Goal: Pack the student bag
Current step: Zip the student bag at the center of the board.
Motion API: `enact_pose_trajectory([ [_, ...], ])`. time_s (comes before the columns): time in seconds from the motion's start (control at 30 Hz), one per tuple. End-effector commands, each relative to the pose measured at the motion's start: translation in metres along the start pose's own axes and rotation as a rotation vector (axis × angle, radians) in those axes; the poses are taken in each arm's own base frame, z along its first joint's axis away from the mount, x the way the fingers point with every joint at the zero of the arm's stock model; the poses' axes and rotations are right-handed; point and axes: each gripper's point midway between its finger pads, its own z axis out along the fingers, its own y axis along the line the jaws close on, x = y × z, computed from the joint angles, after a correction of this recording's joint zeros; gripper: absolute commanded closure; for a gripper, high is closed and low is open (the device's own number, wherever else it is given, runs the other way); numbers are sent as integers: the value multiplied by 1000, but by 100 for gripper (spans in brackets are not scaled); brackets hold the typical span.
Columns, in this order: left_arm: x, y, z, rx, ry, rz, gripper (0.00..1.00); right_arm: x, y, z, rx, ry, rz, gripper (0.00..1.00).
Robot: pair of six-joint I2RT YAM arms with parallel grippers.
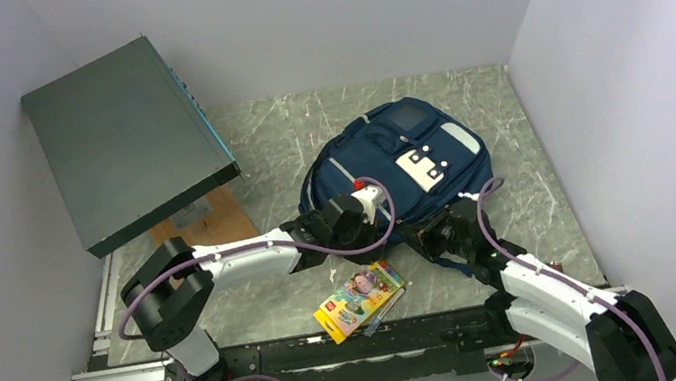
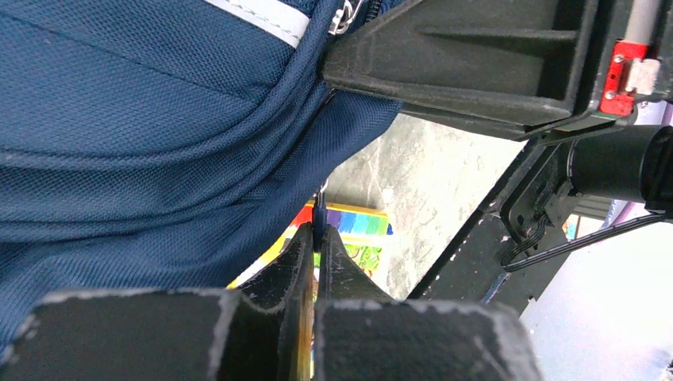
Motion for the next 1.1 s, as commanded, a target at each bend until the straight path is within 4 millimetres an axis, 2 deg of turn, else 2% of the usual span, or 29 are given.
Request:
enact_pose_trajectory([
  [0.0,-18,-10,6,55,-50,-42,92,11,30,-7,-100,35,57,100],
  [0.17,-23,-8,7,54,-65,-67,80,16,33,-7,-98,34,52,100],
  [0.33,-31,-3,7,18,-92,-76,74,22,34,-5,-94,44,49,100],
  [0.57,-39,15,4,-67,-139,-100,73,28,34,-4,-89,42,44,100],
  [0.73,-43,11,1,-46,-167,-116,59,31,33,-3,-86,48,45,100],
  [0.93,-44,18,2,-90,-173,-137,59,31,39,-5,-95,38,46,100],
  [1.07,-49,33,3,-178,-193,-148,61,31,44,-7,-104,28,47,100],
])
